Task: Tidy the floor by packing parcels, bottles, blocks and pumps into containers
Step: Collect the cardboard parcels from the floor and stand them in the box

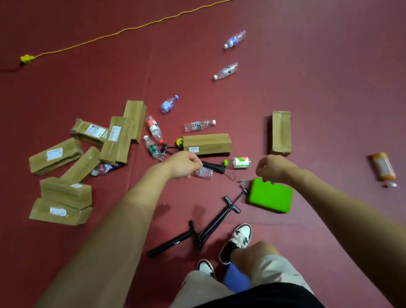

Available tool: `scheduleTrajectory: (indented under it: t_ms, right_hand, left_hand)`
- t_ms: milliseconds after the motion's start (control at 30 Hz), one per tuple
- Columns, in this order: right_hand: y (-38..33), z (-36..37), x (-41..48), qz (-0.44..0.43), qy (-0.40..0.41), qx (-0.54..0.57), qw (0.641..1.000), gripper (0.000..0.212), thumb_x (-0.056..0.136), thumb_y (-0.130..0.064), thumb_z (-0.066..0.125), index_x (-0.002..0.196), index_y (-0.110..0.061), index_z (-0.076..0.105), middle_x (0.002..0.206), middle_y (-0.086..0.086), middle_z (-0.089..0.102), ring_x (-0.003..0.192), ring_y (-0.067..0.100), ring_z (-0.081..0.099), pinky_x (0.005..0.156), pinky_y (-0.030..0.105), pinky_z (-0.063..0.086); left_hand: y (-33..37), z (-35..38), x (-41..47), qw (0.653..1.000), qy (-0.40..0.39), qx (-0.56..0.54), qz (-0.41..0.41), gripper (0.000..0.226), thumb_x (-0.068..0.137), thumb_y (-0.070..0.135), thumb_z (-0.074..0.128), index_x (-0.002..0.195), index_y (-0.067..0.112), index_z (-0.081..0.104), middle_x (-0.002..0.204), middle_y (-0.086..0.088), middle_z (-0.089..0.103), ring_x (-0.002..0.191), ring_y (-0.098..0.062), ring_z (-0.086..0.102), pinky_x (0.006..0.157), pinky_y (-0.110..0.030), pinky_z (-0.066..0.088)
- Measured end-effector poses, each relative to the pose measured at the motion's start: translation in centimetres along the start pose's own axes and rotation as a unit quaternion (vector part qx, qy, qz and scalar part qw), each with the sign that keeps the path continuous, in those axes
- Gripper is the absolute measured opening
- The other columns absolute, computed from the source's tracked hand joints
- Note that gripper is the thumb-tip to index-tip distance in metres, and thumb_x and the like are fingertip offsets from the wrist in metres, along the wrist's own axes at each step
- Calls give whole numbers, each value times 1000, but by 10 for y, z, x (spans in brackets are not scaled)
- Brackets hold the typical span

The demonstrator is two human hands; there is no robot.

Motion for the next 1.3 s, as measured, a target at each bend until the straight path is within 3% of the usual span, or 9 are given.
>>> scheduleTrajectory:
  t_ms: [200, 400, 567, 667, 767, 900, 1000, 1167, 1300]
  right_hand:
    - [59, -35, 89, 34, -20, 56, 998, 23, 86, -12, 46, 87, -2, 67, 86, 16, 72, 55, 23, 54, 71, 35, 56]
    - [127, -40, 155, 107, -35, 94, 989, 27, 86, -13, 45, 88, -1, 69, 81, 10, 72, 51, 19, 56, 66, 27, 52]
    - [166, -26, 217, 158, -36, 111, 980, 21, 86, -13, 46, 82, -8, 65, 77, 8, 70, 54, 20, 57, 70, 29, 51]
    - [186, -7, 268, 190, -8, 150, 970, 18, 87, -17, 49, 91, -11, 66, 91, 14, 71, 72, 27, 60, 80, 35, 52]
    - [205, 22, 337, 209, 31, 182, 960, 24, 87, -20, 49, 98, -7, 67, 101, 20, 70, 89, 34, 64, 86, 39, 53]
    - [228, 59, 433, 230, 98, 214, 944, 31, 91, -22, 51, 116, -9, 63, 116, 20, 65, 111, 35, 58, 89, 35, 45]
    - [248, 92, 498, 220, 165, 279, 920, 36, 90, -22, 55, 122, -5, 57, 119, 19, 63, 114, 34, 56, 91, 35, 43]
    - [278, 152, 569, 185, 276, 351, 876, 34, 86, -20, 59, 118, -8, 59, 108, 13, 65, 107, 31, 57, 90, 35, 44]
    - [303, 180, 601, 199, 338, 291, 873, 50, 85, -26, 62, 131, -10, 50, 127, 14, 53, 123, 33, 41, 101, 40, 35]
  left_hand:
    - [38, -24, 99, 999, 26, -40, -17, 14, 93, 12, 46, 95, 11, 60, 83, 2, 59, 62, -9, 50, 39, -6, 35]
    - [32, -16, 187, 995, -2, -72, -67, 13, 95, 15, 46, 93, 15, 58, 82, 5, 59, 60, -12, 50, 35, -10, 37]
    - [19, -10, 273, 995, -4, -65, -81, 19, 94, 17, 48, 79, 23, 56, 79, 6, 59, 60, -12, 51, 48, -19, 38]
    - [12, -2, 339, 995, 5, -74, -64, 15, 94, 14, 48, 83, 19, 56, 81, 1, 57, 66, -15, 50, 49, -18, 39]
    - [-8, 6, 418, 998, 25, -23, -47, 9, 92, 20, 51, 98, 19, 57, 93, 1, 57, 86, -14, 50, 71, -20, 35]
    - [-53, 35, 522, 1000, 17, 15, -21, 35, 89, 31, 56, 122, 18, 52, 123, -5, 53, 107, -20, 52, 93, -31, 42]
    - [-91, 62, 585, 995, 0, 99, -12, 55, 88, 42, 58, 136, 23, 40, 138, -4, 43, 130, -22, 37, 108, -42, 33]
    - [-141, 118, 663, 984, -45, 175, 7, 91, 77, 55, 65, 148, 32, 14, 157, 1, 14, 145, -21, 9, 117, -51, 15]
    - [-166, 144, 708, 949, -45, 312, 31, 117, 65, 67, 68, 148, 36, -8, 159, 1, -10, 146, -27, -5, 116, -53, 0]
Point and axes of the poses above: each hand's wrist, its own x-axis towards the middle knuckle, its own z-axis out of the palm, y = z × x, the point moved 7 cm from there along x, towards the middle knuckle
